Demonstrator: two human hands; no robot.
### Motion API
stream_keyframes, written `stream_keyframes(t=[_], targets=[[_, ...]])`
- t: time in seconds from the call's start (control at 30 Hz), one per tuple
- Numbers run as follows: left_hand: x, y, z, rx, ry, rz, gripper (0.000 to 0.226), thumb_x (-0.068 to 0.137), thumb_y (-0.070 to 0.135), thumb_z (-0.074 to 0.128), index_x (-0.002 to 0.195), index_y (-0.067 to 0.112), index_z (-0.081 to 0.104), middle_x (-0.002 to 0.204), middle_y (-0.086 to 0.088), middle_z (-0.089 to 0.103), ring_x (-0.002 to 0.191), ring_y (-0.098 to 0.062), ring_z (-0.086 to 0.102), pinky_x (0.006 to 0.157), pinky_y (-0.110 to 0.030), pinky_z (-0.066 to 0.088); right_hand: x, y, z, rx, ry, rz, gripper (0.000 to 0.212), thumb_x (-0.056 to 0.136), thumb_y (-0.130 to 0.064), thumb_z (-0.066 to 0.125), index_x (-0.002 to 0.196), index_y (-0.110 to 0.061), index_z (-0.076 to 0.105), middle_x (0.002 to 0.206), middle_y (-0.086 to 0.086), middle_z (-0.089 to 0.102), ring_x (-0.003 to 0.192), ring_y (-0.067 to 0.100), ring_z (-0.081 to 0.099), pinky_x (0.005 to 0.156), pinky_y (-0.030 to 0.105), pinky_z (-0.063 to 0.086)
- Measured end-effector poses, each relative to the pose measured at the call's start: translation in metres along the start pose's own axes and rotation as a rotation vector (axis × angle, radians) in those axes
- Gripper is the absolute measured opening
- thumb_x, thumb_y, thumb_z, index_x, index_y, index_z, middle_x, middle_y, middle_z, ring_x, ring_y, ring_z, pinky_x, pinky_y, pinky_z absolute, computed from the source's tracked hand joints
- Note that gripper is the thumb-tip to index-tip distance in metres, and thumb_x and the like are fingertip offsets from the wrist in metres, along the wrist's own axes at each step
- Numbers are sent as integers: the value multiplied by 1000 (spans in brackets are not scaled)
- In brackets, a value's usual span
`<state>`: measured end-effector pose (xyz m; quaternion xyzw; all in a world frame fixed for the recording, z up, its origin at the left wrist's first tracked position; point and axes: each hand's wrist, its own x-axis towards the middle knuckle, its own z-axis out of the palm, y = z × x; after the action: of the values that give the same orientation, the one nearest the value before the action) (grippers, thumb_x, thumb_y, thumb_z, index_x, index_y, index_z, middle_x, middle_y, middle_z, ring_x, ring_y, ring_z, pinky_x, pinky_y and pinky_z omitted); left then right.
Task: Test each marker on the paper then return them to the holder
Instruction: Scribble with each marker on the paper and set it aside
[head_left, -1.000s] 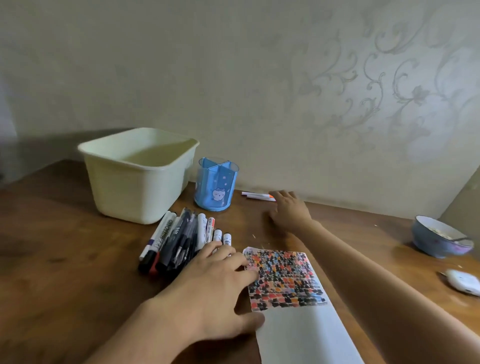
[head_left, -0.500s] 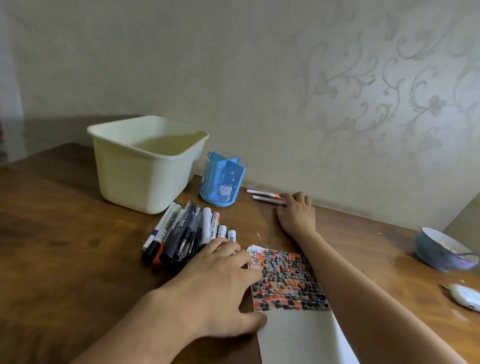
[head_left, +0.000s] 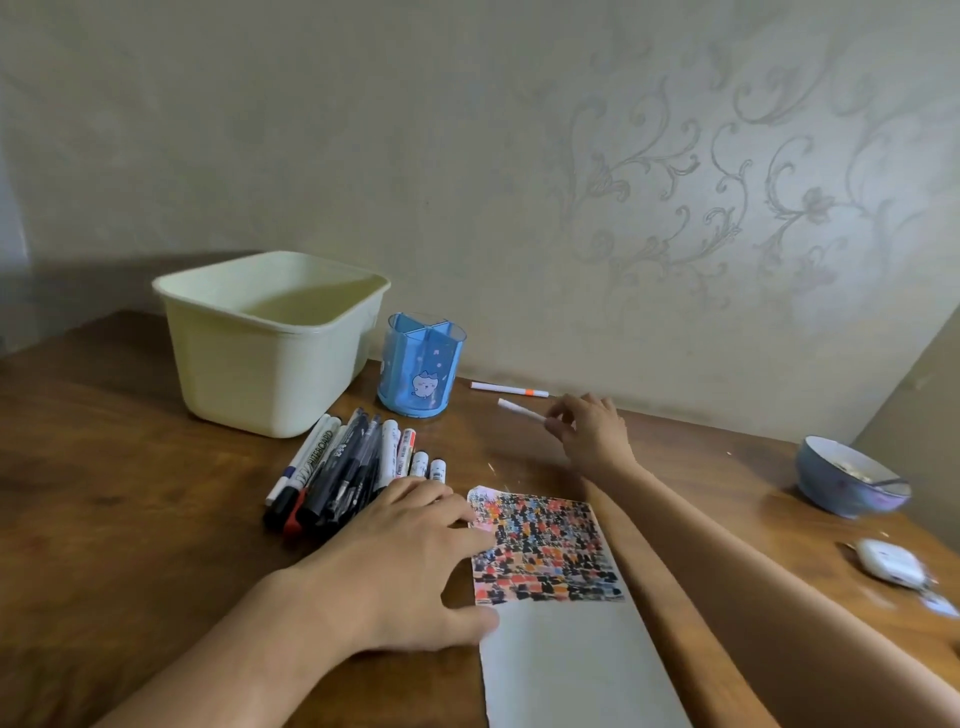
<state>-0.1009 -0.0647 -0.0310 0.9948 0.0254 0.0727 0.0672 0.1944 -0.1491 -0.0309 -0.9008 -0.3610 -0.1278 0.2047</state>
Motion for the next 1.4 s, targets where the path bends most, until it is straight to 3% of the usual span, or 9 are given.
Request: stream_keyframes(t=[0.13, 0.33, 0.5, 0.63, 0.77, 0.87, 1.03, 1.23, 1.4], targets=[[0, 2, -1, 3, -31, -21, 73, 85, 76, 39, 150, 45, 28, 155, 21, 23, 145, -5, 5, 118, -31, -6, -57, 4, -50, 399, -55, 17, 12, 101, -24, 57, 91, -17, 58, 77, -2, 61, 65, 13, 51, 60, 29, 40], [2, 10, -1, 26, -47, -39, 78, 81, 82, 36, 149, 46, 27, 153, 22, 24, 147, -2, -3, 119, -40, -19, -137, 1, -83, 860, -222, 115, 22, 104, -17, 51, 93, 2, 58, 71, 2, 69, 58, 13, 51, 54, 24, 42], [0, 18, -3, 46, 2, -5, 72, 80, 82, 38, 142, 44, 37, 145, 24, 32, 146, 2, 1, 118, -39, -20, -161, -17, -87, 1124, -302, 114, 12, 101, -4, 50, 90, -3, 55, 76, 13, 67, 65, 21, 62, 64, 32, 52], [4, 19, -8, -27, 179, 68, 56, 85, 79, 36, 126, 43, 50, 126, 30, 42, 131, 7, 26, 121, -36, 2, -170, -24, -89, 1193, -348, 74, 6, 99, -1, 53, 94, -5, 51, 78, 17, 69, 71, 26, 68, 68, 35, 56], [6, 27, -4, -135, 344, 152, 41, 92, 67, 42, 111, 35, 59, 106, 23, 60, 104, 0, 42, 102, -17, 23, -179, -27, -92, 1283, -363, 65, 12, 96, -15, 59, 92, -5, 53, 80, 19, 69, 76, 29, 69, 71, 35, 59], [5, 35, -1, -148, 396, 149, 30, 96, 54, 46, 101, 28, 59, 89, 14, 60, 88, -6, 45, 87, -18, 33, -182, -29, -93, 1280, -358, 30, 23, 88, -31, 63, 86, -9, 56, 79, 20, 70, 74, 31, 69, 72, 38, 59], [5, 43, 4, -161, 358, 121, 25, 95, 50, 51, 90, 26, 52, 81, 15, 50, 82, -9, 43, 83, -11, 31, -182, -28, -85, 1271, -421, 71, 23, 93, -28, 67, 89, -5, 66, 80, 20, 72, 74, 30, 71, 69, 34, 58], [9, 37, 4, -90, 351, 178, 30, 98, 49, 41, 86, 24, 53, 73, 14, 43, 73, -10, 37, 73, -22, 29, -184, -29, -88, 1223, -476, 15, 33, 94, -28, 57, 100, -2, 75, 92, 20, 76, 88, 33, 75, 78, 34, 61], [9, 27, 0, -108, 350, 156, 24, 99, 44, 41, 81, 33, 52, 69, 14, 43, 75, -10, 38, 82, -17, 29, -179, -24, -92, 1208, -503, -19, 35, 101, -17, 45, 99, -4, 77, 95, 21, 76, 92, 35, 75, 80, 35, 60]])
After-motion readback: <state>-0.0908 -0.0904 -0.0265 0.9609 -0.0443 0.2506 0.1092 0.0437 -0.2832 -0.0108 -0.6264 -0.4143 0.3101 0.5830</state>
